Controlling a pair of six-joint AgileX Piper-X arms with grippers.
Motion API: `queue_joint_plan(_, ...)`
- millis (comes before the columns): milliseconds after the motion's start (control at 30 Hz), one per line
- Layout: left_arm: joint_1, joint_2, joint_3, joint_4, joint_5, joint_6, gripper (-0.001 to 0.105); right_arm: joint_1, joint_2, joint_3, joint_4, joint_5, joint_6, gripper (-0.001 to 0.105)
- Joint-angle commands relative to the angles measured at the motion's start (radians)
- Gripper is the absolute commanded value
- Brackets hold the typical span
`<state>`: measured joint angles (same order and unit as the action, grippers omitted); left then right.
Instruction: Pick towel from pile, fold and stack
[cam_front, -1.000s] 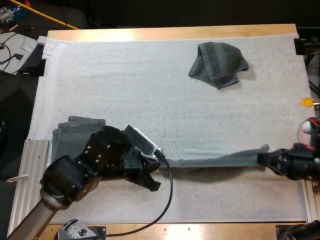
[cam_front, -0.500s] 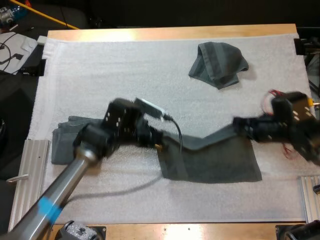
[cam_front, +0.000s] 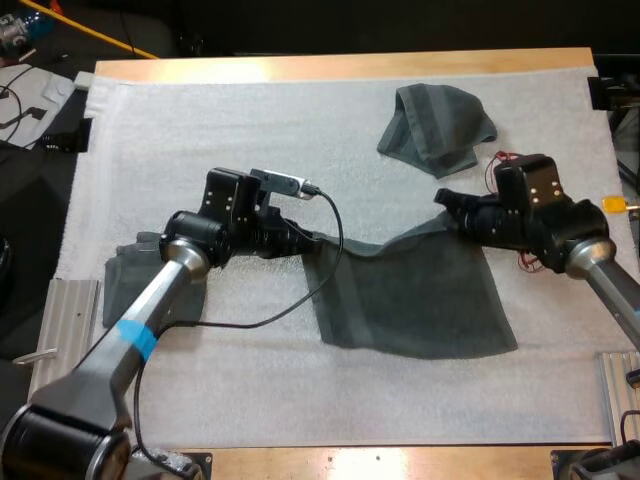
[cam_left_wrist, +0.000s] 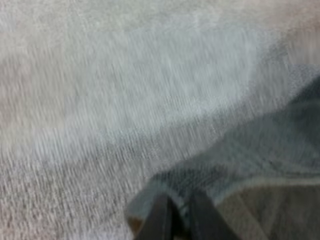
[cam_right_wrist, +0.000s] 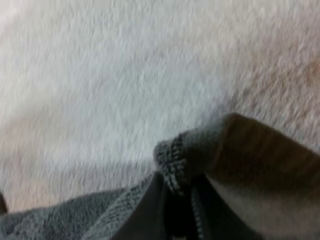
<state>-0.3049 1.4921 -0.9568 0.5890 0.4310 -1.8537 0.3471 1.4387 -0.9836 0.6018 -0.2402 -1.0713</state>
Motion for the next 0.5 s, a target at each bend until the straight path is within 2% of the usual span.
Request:
queue_joint_plan(0, 0.01, 0.035, -0.004, -0.052, 0.007, -0.008, 0.0, -0.012, 0.012, -0.005, -0.045, 0.06, 0.027, 0.0)
queue_joint_plan(467, 0.011, 0.092, -0.005, -0.154, -0.023, -0.026, 0.0, -0.014, 0.072, 0.0, -0.121, 0.121, 0.047, 0.0)
